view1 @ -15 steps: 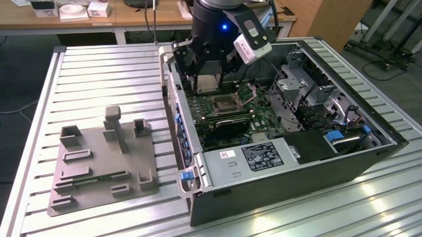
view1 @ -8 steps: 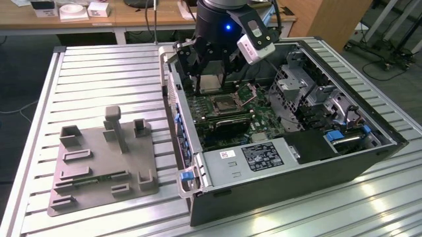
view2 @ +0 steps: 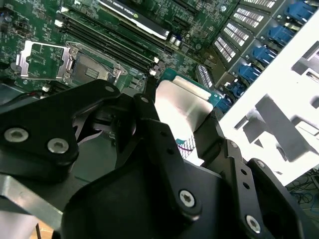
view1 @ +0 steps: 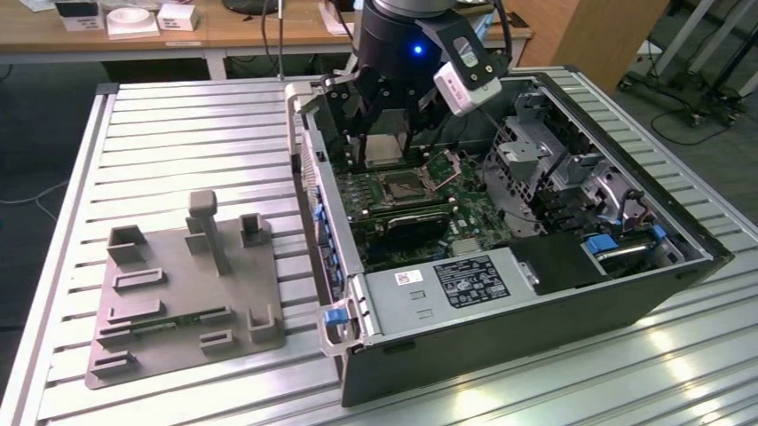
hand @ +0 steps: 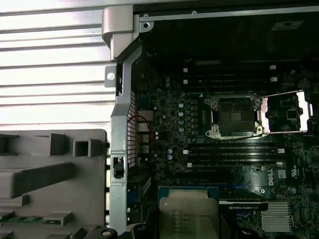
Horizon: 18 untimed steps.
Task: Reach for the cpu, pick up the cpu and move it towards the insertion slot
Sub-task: 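Pick up the cpu and move it towards the insertion slot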
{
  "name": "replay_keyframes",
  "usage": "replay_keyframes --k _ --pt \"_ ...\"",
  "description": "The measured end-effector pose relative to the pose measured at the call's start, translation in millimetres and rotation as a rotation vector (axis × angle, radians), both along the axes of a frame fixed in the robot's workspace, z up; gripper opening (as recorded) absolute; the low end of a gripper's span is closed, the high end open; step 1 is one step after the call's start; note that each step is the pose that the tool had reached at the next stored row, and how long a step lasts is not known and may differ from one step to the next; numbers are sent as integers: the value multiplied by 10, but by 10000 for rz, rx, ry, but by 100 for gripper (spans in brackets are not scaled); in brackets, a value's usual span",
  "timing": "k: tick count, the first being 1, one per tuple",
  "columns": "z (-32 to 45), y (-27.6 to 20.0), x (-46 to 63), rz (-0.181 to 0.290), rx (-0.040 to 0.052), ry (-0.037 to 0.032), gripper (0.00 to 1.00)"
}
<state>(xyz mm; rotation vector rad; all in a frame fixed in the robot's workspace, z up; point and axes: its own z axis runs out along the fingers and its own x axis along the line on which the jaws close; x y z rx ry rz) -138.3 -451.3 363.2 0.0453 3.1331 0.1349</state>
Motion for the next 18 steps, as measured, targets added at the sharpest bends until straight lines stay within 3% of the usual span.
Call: replay_keyframes --k 18 --pt "-16 0 132 0 0 0 55"
